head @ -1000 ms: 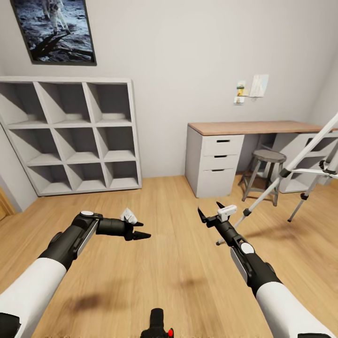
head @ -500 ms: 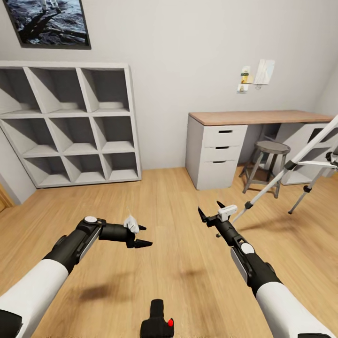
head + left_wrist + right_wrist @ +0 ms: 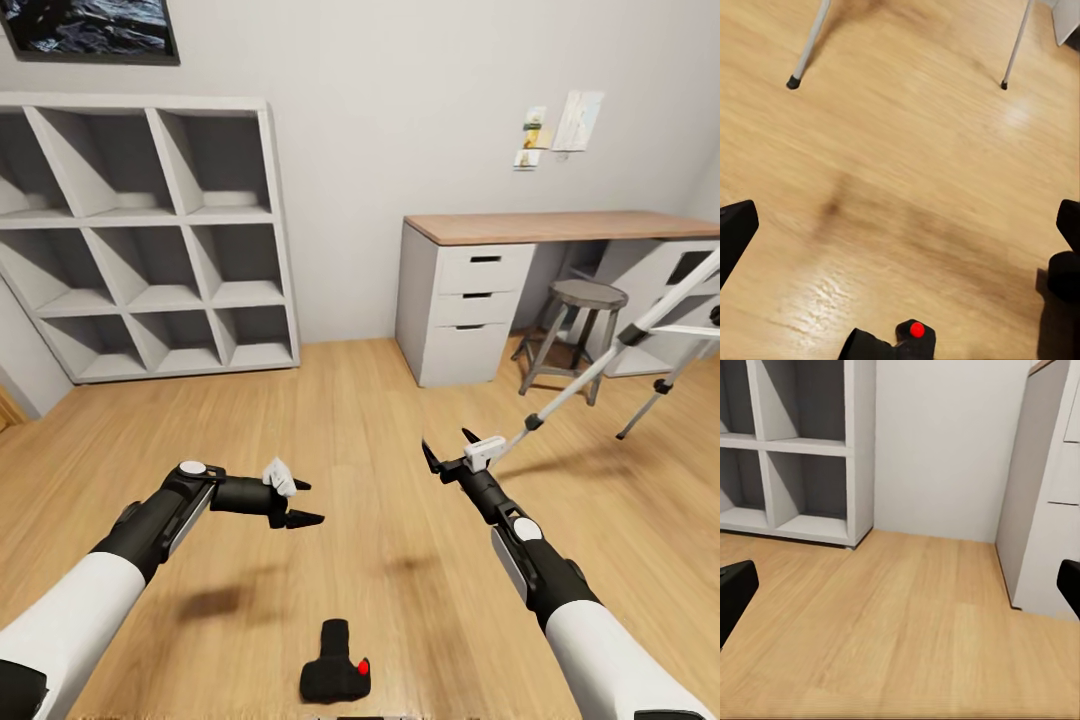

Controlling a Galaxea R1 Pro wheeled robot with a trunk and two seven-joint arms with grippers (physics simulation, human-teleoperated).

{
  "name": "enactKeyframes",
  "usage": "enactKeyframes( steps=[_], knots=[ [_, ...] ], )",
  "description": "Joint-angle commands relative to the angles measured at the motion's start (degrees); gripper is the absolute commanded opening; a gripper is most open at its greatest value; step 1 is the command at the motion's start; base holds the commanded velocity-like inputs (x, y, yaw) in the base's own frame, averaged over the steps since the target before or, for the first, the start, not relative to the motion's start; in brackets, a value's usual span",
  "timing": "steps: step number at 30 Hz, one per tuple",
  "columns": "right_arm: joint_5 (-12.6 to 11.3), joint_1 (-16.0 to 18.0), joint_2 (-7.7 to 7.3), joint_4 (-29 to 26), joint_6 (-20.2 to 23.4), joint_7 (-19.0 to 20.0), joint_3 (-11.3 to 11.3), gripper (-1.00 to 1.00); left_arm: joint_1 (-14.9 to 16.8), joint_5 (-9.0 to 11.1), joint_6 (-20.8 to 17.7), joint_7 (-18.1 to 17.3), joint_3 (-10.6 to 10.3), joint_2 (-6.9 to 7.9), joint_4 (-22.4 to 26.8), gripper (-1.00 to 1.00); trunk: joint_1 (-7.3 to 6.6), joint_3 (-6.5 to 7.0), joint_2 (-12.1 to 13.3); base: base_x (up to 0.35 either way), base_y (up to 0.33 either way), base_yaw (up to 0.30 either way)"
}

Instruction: Attach the digital camera to the camera tripod in the bedroom.

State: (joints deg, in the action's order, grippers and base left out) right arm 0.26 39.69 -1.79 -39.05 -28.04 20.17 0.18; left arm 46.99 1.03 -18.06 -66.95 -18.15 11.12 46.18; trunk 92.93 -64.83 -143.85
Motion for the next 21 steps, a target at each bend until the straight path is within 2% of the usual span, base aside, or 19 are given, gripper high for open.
enactKeyframes(
  steps=[1,21],
  knots=[
    [0.01,0.04,-0.02,0.03,-0.17,0.10,0.01,1.00,0.04,0.13,-0.60,-0.11,-0.07,0.06,0.06,1.00,0.01,-0.28,-0.04,0.000,0.000,0.000],
    [0.01,0.04,-0.03,0.03,-0.26,-0.04,-0.09,1.00,0.04,0.18,-0.39,-0.13,-0.12,0.32,-0.18,1.00,0.53,-4.71,-0.31,0.000,0.000,0.000]
  ],
)
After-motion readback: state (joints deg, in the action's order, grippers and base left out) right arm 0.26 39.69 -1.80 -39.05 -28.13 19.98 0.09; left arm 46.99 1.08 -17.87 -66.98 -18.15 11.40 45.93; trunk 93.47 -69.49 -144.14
